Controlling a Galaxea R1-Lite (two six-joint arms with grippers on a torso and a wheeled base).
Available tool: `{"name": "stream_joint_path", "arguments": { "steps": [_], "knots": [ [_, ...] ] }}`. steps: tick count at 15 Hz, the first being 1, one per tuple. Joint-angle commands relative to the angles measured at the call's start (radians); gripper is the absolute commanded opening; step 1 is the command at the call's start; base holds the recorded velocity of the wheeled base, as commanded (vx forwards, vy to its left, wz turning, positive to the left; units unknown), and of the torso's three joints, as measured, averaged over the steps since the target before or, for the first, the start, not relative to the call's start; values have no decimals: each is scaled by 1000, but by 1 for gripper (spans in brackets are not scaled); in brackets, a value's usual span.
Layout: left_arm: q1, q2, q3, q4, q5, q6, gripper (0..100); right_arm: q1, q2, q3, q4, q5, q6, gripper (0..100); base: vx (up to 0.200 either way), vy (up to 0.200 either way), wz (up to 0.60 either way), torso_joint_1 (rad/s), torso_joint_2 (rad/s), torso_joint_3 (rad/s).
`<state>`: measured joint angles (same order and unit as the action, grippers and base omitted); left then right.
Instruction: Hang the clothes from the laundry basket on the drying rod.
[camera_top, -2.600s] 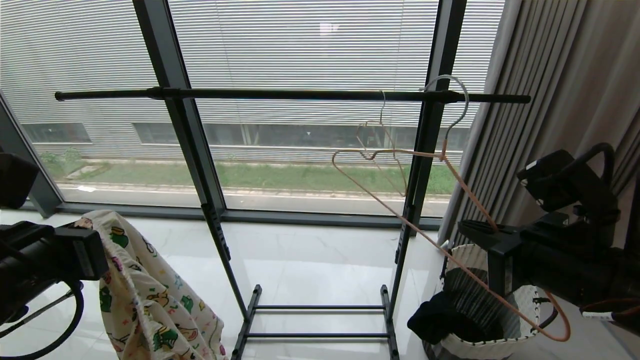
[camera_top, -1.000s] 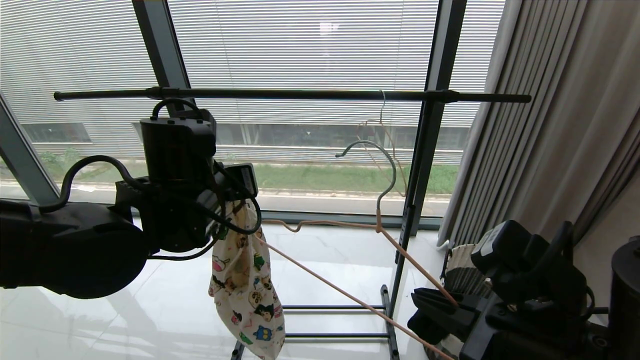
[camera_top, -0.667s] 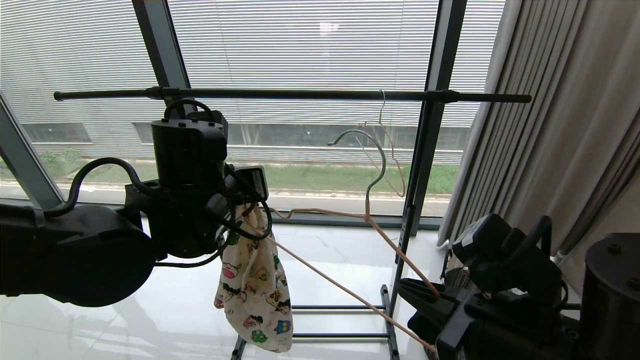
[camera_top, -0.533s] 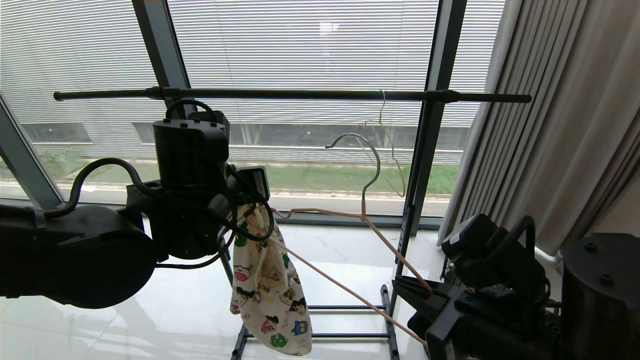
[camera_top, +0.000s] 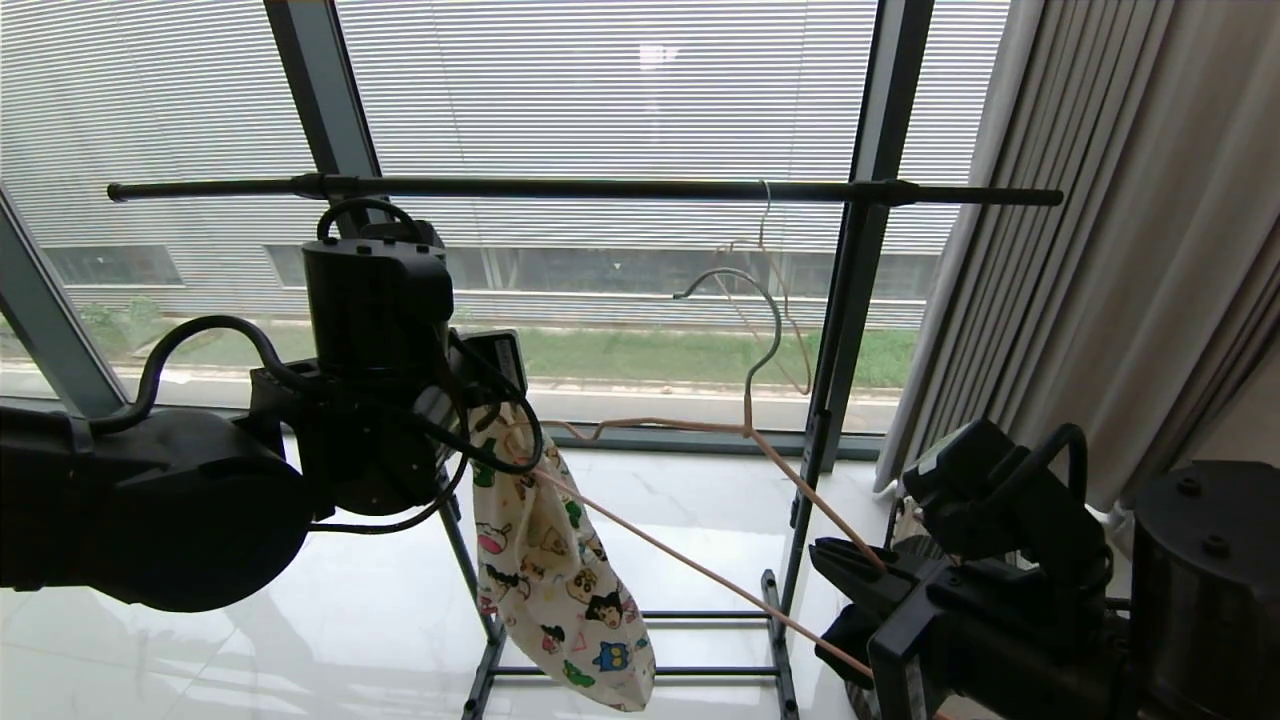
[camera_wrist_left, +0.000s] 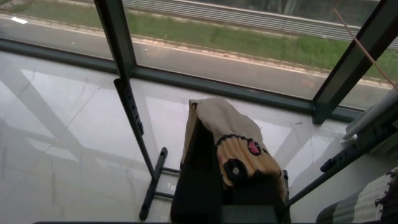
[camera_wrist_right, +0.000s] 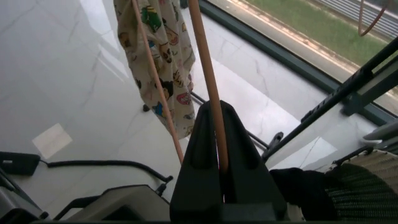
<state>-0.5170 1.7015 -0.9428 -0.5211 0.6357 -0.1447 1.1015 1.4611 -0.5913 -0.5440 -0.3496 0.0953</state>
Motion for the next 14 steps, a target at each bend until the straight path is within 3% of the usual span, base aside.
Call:
{"name": "stream_joint_path", "arguments": {
  "steps": [1,10,14],
  "knots": [
    [3,4,1,0,1,-1,0,0,-31,8,-1,0,0,0,0,0,0,0,0,0],
    [-58,1,1,0,2,-1,0,-2,42,-5,-43,-9,7,0,0,0,0,0,0,0],
    [-72,4,-1,0,61,-9,0,-34,71,-5,-85,-39,7,0,0,0,0,0,0,0]
  ]
}}
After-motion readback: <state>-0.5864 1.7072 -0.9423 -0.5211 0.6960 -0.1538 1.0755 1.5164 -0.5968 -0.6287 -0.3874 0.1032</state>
